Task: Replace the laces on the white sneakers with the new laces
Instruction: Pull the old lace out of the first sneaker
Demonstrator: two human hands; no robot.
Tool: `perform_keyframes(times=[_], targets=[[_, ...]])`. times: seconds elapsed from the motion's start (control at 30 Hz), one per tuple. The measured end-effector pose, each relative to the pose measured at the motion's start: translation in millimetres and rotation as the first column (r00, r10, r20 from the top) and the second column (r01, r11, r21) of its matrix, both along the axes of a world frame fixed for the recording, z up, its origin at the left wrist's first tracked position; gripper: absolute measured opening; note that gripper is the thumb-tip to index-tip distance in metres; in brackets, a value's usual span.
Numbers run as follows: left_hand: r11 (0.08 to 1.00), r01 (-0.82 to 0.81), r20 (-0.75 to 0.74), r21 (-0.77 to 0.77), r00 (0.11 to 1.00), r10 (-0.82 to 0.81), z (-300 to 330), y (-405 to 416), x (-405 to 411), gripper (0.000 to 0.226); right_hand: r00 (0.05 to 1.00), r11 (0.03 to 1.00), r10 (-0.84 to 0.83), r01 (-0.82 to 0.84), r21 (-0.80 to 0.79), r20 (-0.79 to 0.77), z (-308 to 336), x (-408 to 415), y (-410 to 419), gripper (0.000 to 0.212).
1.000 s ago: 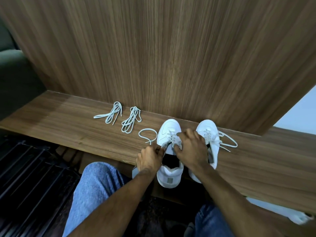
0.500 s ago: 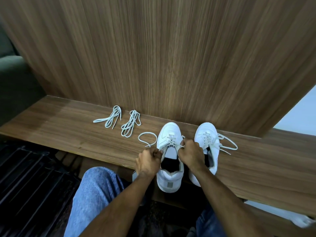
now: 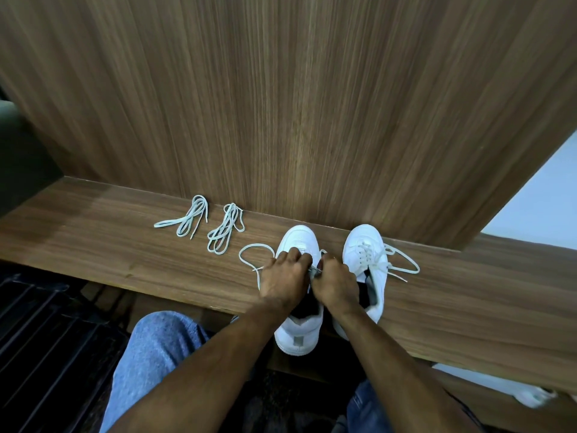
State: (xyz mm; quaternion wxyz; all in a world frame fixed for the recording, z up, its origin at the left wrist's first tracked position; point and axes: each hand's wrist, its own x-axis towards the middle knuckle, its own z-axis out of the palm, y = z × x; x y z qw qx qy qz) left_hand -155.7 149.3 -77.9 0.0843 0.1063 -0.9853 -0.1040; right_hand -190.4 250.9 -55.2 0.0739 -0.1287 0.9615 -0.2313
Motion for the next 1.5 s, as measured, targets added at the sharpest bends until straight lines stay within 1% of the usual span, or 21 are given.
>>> perform_keyframes(times=[0.13, 0.2, 0.27, 0.3, 0.33, 0.4, 0.47, 0.53, 0.6, 0.7, 0.8, 0.87, 0.9, 0.93, 0.97, 1.0, 1.1, 1.23, 1.37, 1.43, 1.5], targets=[[0.999, -0.006, 0.026, -0.033, 1.000, 0.006, 14, -4, -4, 0.017, 1.000, 1.000, 0.006, -0.006, 0.003, -0.009, 0, 2, 1, 0.041], [0.929, -0.211, -0.033, 0.305, 0.972, 0.231, 8, -15, -6, 0.012, 1.000, 1.000, 0.007, -0.007, 0.016, -0.020, -1, 3, 1, 0.034], [0.517, -0.372, 0.064, 0.771, 0.853, 0.518, -6, -31, -12, 0.012, 0.999, 0.999, 0.005, -0.003, 0.053, -0.032, 0, 4, 0, 0.029], [0.357, -0.358, 0.100, 0.863, 0.814, 0.572, -25, -40, -17, 0.012, 0.999, 0.997, 0.010, -0.007, 0.074, -0.041, 1, 5, 0, 0.029], [0.312, -0.355, 0.118, 0.881, 0.804, 0.582, -38, -46, -18, 0.008, 0.999, 0.996, 0.017, -0.013, 0.089, -0.048, 2, 6, -1, 0.030], [0.387, -0.315, 0.060, 0.867, 0.836, 0.545, -34, -39, -17, 0.010, 0.998, 0.995, 0.029, -0.024, 0.096, -0.056, 3, 6, -2, 0.031], [0.563, -0.200, -0.064, 0.802, 0.908, 0.414, -7, -27, -8, 0.020, 0.998, 0.995, 0.036, -0.030, 0.094, -0.054, 5, 7, -1, 0.031], [0.828, -0.073, -0.151, 0.556, 0.971, 0.187, -1, -24, -5, 0.019, 0.998, 0.995, 0.047, -0.043, 0.089, -0.042, 6, 7, 0, 0.029], [0.981, 0.009, -0.047, 0.196, 0.999, 0.000, 2, -21, -3, 0.027, 0.998, 0.995, 0.053, -0.051, 0.080, -0.030, 8, 7, 0, 0.029], [0.994, 0.045, 0.007, -0.101, 0.999, -0.044, 0, -18, -2, 0.031, 0.998, 0.996, 0.057, -0.055, 0.068, -0.027, 9, 10, 1, 0.027], [0.993, 0.016, -0.149, -0.116, 0.988, -0.033, 4, -17, -3, 0.026, 0.998, 0.996, 0.054, -0.052, 0.074, -0.024, 9, 11, 3, 0.030], [0.964, -0.190, -0.327, 0.186, 0.913, 0.244, 6, -23, -3, 0.013, 0.998, 0.996, 0.058, -0.056, 0.076, -0.025, 9, 12, 3, 0.033], [0.843, -0.298, -0.331, 0.448, 0.820, 0.466, 11, -30, -4, 0.007, 0.998, 0.996, 0.058, -0.056, 0.076, -0.026, 9, 13, 2, 0.035], [0.649, -0.344, -0.265, 0.678, 0.710, 0.653, 15, -36, -6, 0.005, 0.998, 0.995, 0.060, -0.058, 0.079, -0.031, 9, 13, 2, 0.036], [0.513, -0.368, -0.191, 0.776, 0.637, 0.746, 15, -44, -7, 0.004, 0.997, 0.995, 0.064, -0.060, 0.084, -0.038, 8, 13, 2, 0.037], [0.483, -0.405, -0.143, 0.776, 0.634, 0.760, 15, -49, -7, 0.005, 0.997, 0.994, 0.068, -0.063, 0.091, -0.045, 8, 13, 2, 0.038], [0.697, -0.336, -0.158, 0.633, 0.826, 0.541, 9, -48, 0, 0.025, 0.996, 0.992, 0.077, -0.072, 0.102, -0.040, 9, 14, 1, 0.038], [0.971, -0.051, -0.133, 0.233, 0.988, 0.084, 10, -28, 6, 0.032, 0.996, 0.990, 0.089, -0.085, 0.112, -0.026, 9, 14, 0, 0.031], [0.998, 0.015, 0.033, -0.056, 0.999, -0.013, 6, -10, 1, 0.034, 0.995, 0.990, 0.096, -0.094, 0.105, -0.017, 11, 16, -1, 0.029], [0.990, 0.021, -0.008, -0.137, 1.000, -0.022, 7, -7, 0, 0.031, 0.996, 0.991, 0.089, -0.087, 0.103, -0.011, 11, 16, 0, 0.029], [0.996, -0.016, -0.088, -0.090, 0.996, 0.008, 11, -8, -1, 0.026, 0.997, 0.991, 0.080, -0.079, 0.110, -0.008, 11, 17, 1, 0.028]])
